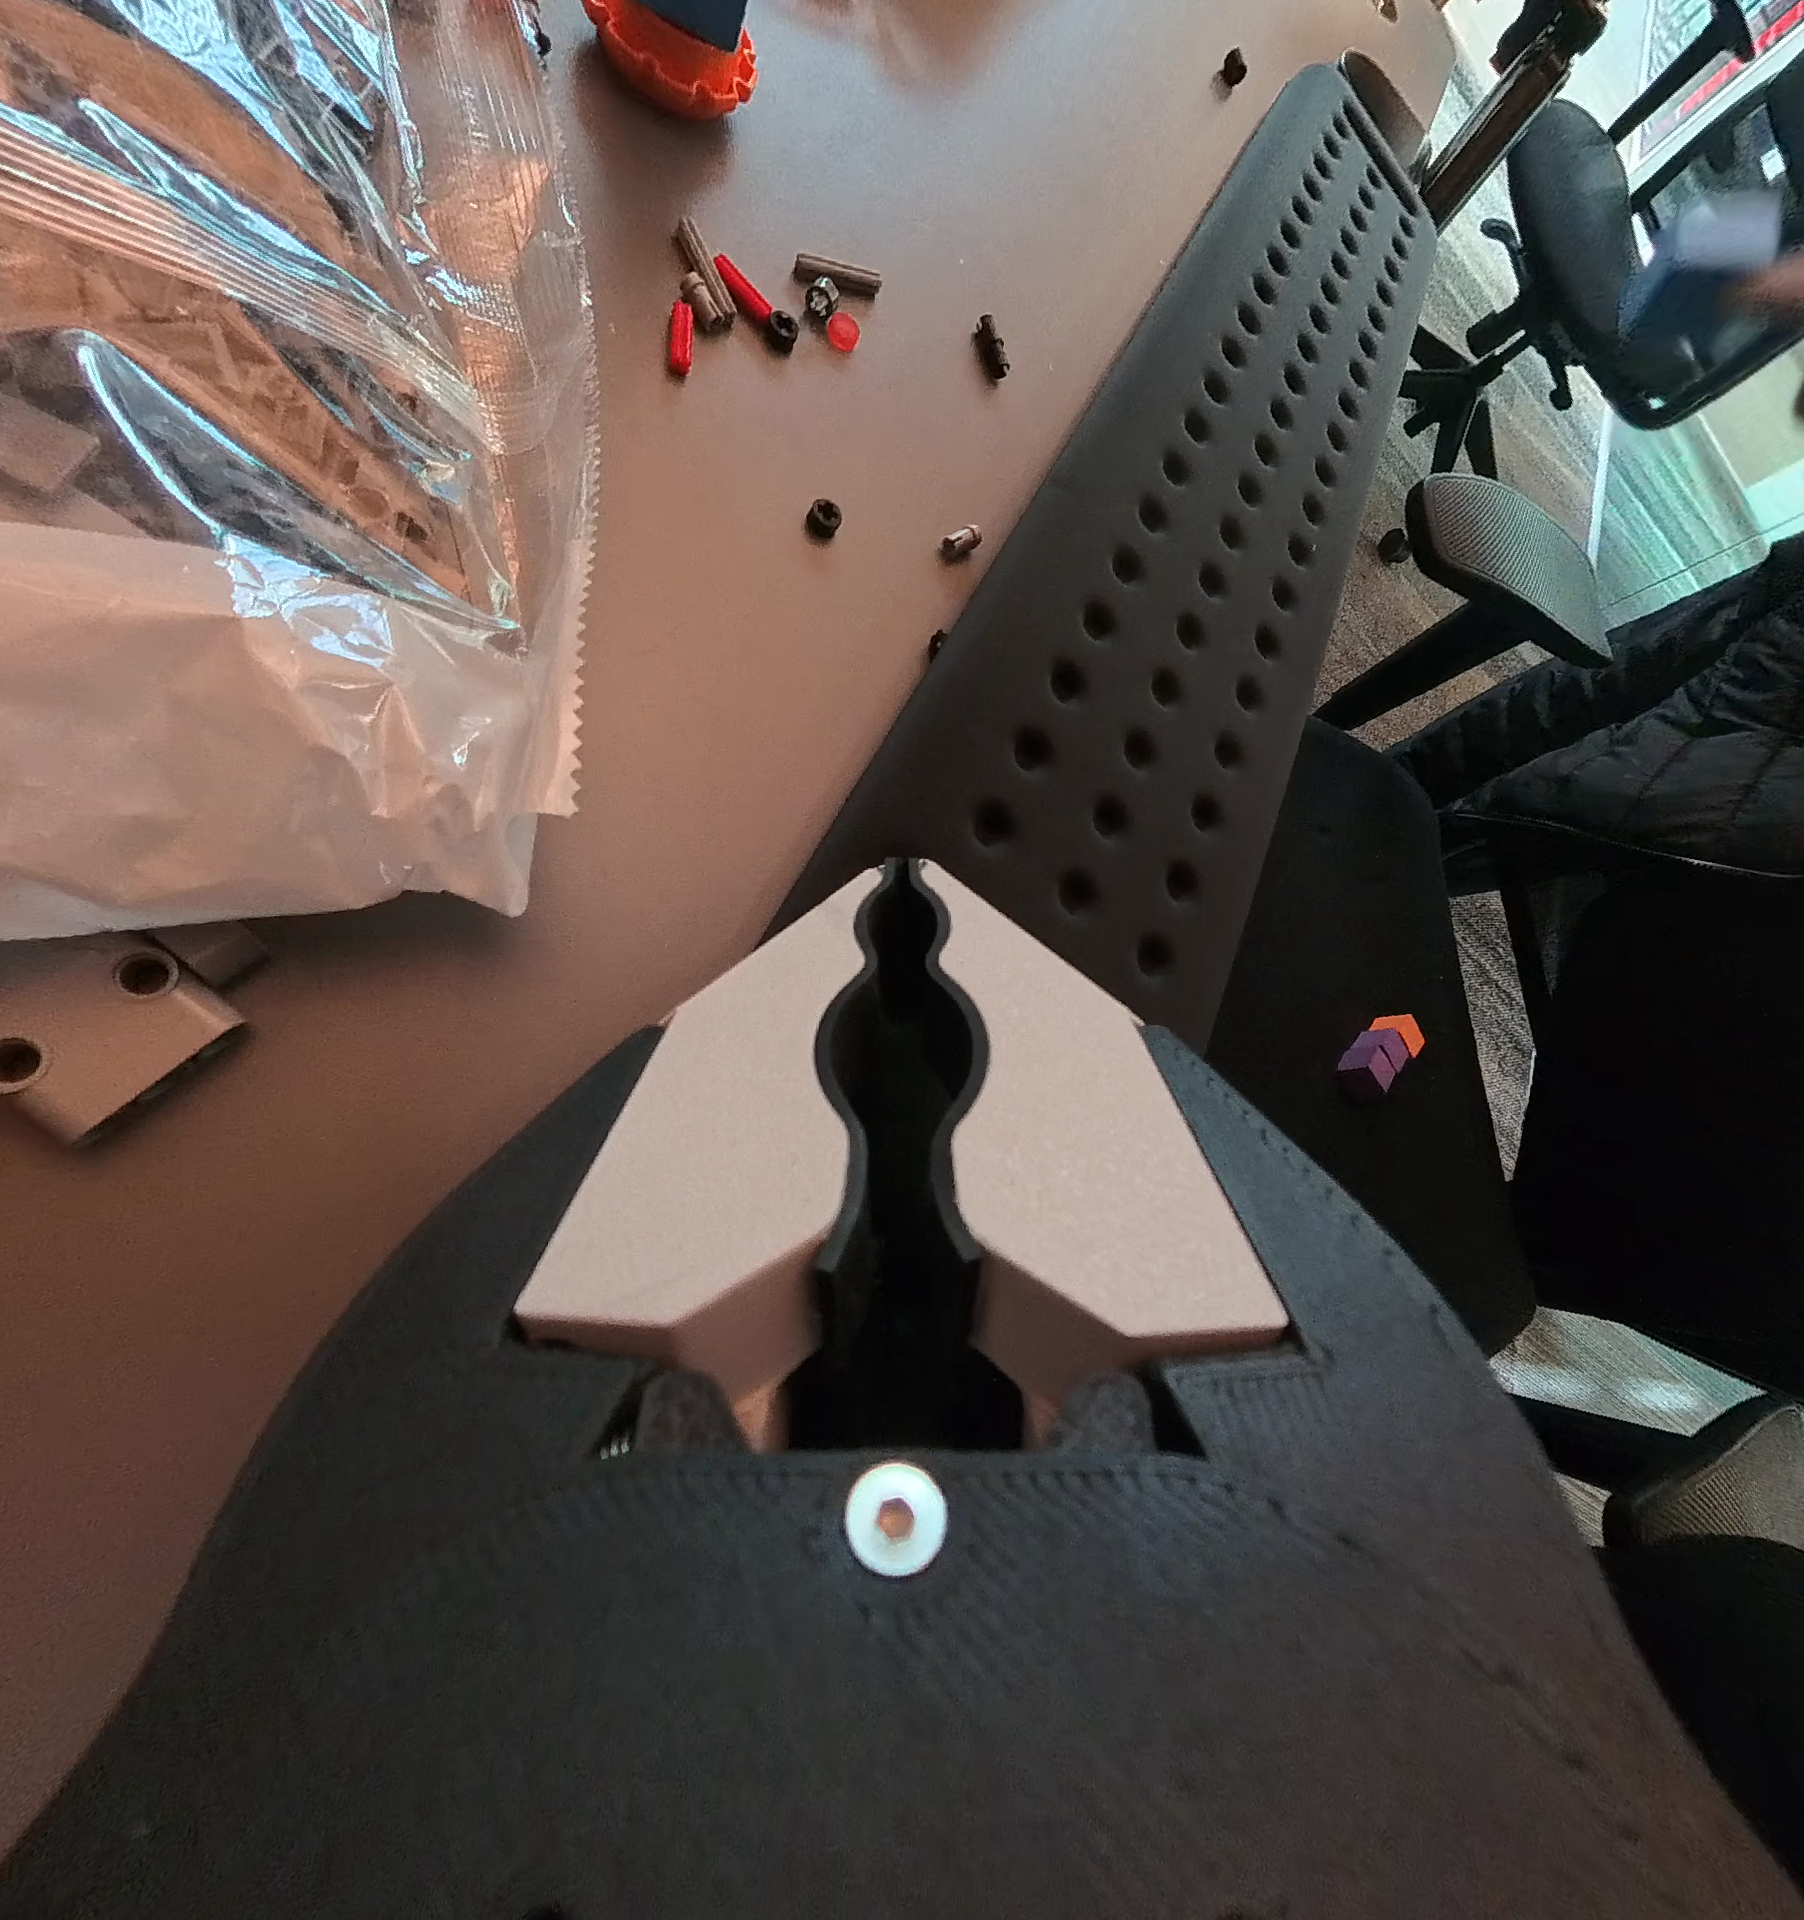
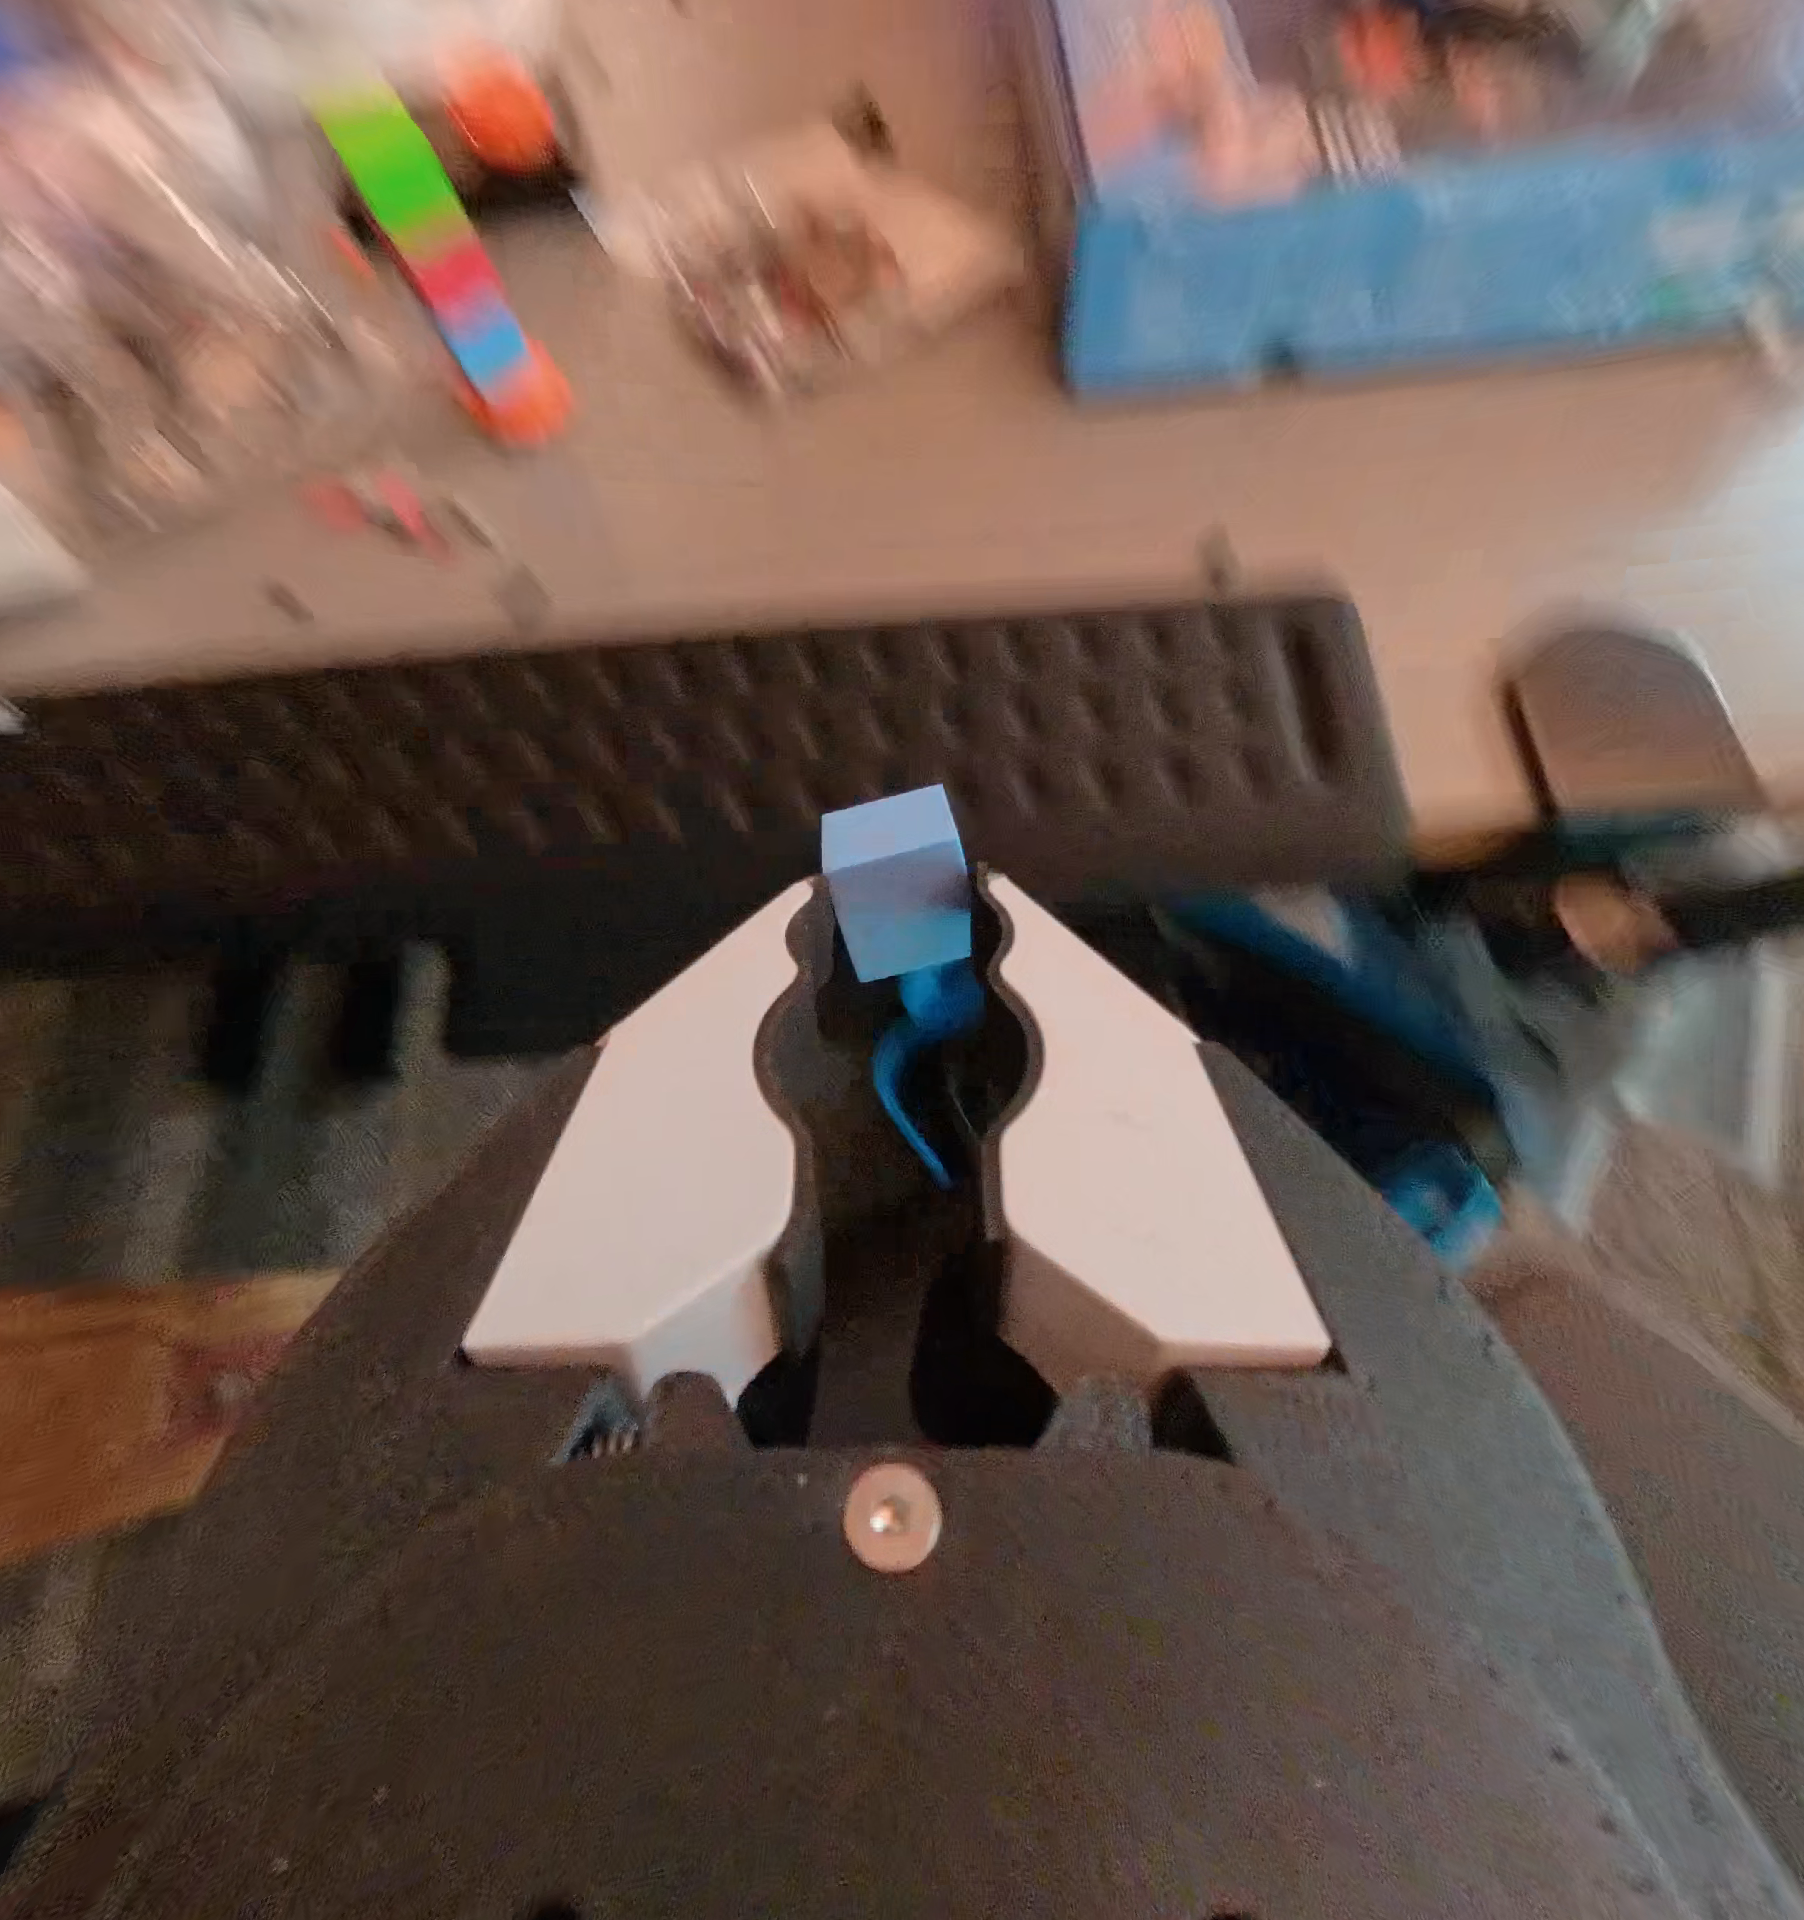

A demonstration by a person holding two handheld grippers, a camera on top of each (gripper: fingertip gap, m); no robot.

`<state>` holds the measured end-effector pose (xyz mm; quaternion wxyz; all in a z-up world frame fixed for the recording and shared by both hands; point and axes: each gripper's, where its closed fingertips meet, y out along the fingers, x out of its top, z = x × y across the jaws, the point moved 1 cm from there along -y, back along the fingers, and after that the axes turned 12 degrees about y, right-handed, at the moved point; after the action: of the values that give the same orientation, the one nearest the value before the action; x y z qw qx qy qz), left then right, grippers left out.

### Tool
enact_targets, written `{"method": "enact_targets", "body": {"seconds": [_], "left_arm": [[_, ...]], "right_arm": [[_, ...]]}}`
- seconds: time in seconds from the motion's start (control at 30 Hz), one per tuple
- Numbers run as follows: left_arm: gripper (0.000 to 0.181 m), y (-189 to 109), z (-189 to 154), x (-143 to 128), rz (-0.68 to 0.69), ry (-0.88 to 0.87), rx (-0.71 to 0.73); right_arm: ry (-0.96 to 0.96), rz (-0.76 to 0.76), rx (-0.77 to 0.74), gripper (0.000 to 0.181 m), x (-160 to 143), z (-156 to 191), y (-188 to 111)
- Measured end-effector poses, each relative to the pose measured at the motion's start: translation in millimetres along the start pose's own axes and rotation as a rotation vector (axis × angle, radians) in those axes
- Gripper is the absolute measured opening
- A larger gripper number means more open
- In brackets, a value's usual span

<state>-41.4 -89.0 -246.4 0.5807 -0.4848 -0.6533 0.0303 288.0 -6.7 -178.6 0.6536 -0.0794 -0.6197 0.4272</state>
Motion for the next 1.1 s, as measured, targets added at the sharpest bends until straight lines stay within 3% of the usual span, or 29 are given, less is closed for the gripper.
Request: {"method": "enact_targets", "body": {"seconds": [0.07,0.2,0.37,0.5,0.73,1.1], "left_arm": [[0.000,-0.1,0.1,-0.1,0.000,-0.002,-0.001],[0.000,0.0,0.1,-0.1,0.000,-0.003,0.000],[0.000,-0.3,0.1,0.1,-0.005,-0.009,-0.007],[0.000,-0.5,-0.1,0.4,-0.010,-0.008,-0.008],[0.000,-0.8,-0.2,0.7,-0.018,-0.016,-0.017],[0.000,-0.8,-0.4,0.7,-0.019,-0.021,-0.023]], "right_arm": [[0.005,-0.092,0.149,0.026,48.3,50.1,26.2],[-0.035,-0.194,0.372,0.026,107.0,140.8,82.5],[-0.032,-0.269,0.501,0.025,143.1,193.4,135.9],[-0.015,-0.266,0.529,0.026,146.4,198.8,168.3],[0.008,-0.279,0.543,0.026,144.6,190.8,191.8],[-0.018,-0.285,0.558,0.026,138.2,198.2,194.7]]}}
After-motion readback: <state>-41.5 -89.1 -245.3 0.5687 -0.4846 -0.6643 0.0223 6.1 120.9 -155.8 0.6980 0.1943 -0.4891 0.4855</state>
